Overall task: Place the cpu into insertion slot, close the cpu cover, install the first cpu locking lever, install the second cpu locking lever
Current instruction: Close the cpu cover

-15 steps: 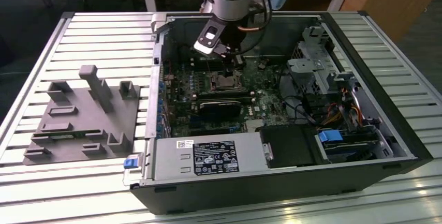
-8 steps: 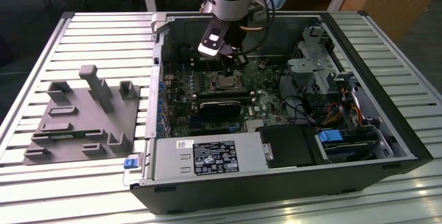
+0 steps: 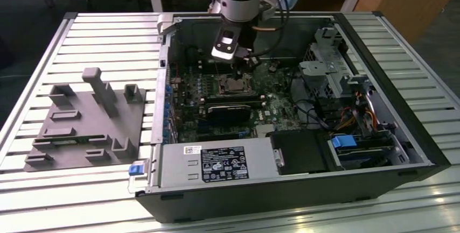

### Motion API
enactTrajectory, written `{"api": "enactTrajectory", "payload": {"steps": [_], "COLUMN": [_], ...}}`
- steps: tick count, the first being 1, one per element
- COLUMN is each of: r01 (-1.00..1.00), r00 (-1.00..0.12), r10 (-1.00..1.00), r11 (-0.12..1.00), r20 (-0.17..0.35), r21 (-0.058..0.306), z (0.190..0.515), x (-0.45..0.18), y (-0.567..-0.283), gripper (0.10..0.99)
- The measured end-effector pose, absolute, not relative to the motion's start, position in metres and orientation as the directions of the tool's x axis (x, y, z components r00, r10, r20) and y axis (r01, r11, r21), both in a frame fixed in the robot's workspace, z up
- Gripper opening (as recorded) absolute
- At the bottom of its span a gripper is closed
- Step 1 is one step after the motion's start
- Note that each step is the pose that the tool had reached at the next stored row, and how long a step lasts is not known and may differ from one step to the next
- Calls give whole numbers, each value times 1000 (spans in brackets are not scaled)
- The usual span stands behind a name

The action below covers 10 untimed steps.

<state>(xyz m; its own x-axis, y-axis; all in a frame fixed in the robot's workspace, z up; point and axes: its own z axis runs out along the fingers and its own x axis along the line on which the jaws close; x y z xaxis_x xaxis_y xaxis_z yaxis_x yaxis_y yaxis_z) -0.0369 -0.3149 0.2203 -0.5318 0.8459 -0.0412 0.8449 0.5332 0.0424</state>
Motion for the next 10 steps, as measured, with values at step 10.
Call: {"api": "enactTrajectory", "payload": {"steps": [10], "r01": [738], "r00": [-672], "r10": [739], "r11": [674], "r20": [-42], "r21": [41], "z": [220], "x": [-37], "y": [-315], "gripper": [102]}}
